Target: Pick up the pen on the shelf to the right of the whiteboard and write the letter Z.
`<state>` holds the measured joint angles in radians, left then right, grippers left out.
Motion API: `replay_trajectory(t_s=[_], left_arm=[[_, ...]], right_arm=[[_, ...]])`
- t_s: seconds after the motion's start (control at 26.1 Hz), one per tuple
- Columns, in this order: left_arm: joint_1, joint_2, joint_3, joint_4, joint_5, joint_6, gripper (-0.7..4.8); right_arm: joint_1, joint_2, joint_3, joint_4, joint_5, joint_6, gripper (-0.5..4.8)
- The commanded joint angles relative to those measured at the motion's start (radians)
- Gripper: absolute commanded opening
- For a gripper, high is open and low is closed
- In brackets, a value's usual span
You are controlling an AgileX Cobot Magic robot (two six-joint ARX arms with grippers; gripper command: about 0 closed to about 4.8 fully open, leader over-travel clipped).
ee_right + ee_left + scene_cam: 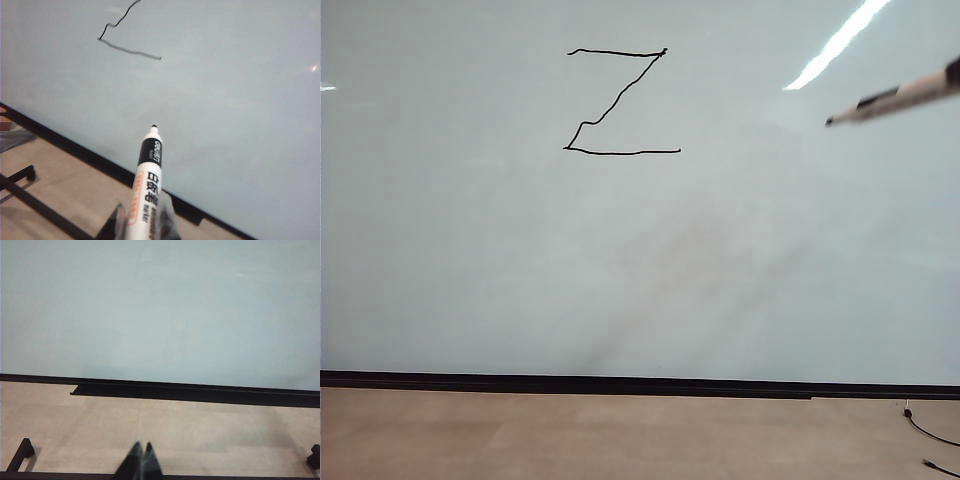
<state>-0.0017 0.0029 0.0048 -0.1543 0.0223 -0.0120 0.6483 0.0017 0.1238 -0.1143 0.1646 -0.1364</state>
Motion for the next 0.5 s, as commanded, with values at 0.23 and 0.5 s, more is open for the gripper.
replay_trajectory(t_s=[0.23,0.5], left_arm=[[0.000,0.000,0.002,0.005,0.000,0.004,-0.04],[0.000,0.000,0.002,0.005,0.000,0.004,-0.04]], right_arm=[[-0.079,0.000,-0.120,0.158,-0.095,0.082,-0.05],[-0.145,0.000,-0.123,0.146,-0.100,0.080,-0.05]])
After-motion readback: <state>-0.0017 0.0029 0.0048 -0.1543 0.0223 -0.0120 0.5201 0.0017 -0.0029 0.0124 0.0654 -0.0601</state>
